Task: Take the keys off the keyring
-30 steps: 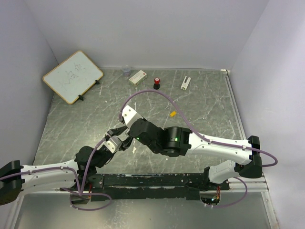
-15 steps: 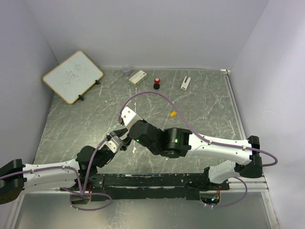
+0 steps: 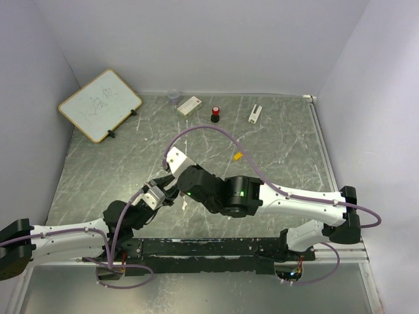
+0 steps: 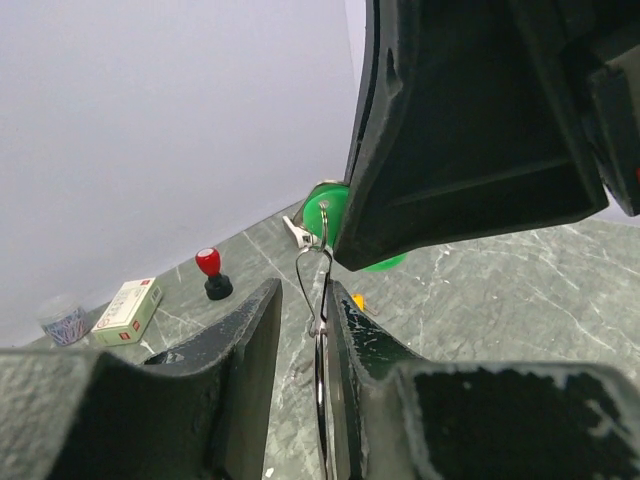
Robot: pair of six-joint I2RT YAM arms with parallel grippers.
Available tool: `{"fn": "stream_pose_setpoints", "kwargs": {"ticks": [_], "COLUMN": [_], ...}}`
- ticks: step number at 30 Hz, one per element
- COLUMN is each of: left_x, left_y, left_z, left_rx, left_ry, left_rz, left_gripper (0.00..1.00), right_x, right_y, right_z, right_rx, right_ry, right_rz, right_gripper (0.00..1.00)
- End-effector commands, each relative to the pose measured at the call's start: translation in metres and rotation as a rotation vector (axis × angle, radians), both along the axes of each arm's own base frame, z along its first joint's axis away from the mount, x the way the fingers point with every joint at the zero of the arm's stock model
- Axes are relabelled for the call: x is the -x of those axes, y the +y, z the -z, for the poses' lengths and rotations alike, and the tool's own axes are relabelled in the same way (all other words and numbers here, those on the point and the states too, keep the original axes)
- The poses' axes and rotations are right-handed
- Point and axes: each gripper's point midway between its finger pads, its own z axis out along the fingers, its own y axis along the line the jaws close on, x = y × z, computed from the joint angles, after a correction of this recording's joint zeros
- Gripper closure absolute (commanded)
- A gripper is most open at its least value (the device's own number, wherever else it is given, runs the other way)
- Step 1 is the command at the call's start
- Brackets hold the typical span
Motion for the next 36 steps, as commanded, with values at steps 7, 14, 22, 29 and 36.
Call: {"fn": "stream_pose_setpoints", "kwargs": {"ticks": [7, 14, 22, 29, 36], "left_x": [0.004, 0.004, 0.007, 0.008, 0.008], "left_y": [0.003, 0.001, 0.000, 0.000, -0.001], "left_z": [-0.021, -0.017, -0.014, -0.009, -0.008], "left_rx": [0.081, 0.074, 0.065, 0.057, 0.040], "left_ry": [-0.024, -0.018, -0.011, -0.003, -0.007], "left_rz": [0.015, 0.019, 0.038, 0.047, 0.050], "left_gripper": [0.66, 0.71, 0.79, 0.80, 0.88], "right_x": [0.000, 0.000, -0.001, -0.002, -0.002], "right_y": [-0.004, -0.004, -0.005, -0.005, -0.006], "right_z": [-0.012, -0.012, -0.014, -0.014, -0.015], "right_rx": [-0.032, -0.030, -0.035, -0.034, -0.031], "right_ry": [-0.017, -0.018, -0.025, -0.029, -0.034], "right_rz": [0.017, 0.019, 0.027, 0.033, 0.040], "right_gripper": [1.00, 1.00, 1.00, 1.00, 1.00]}}
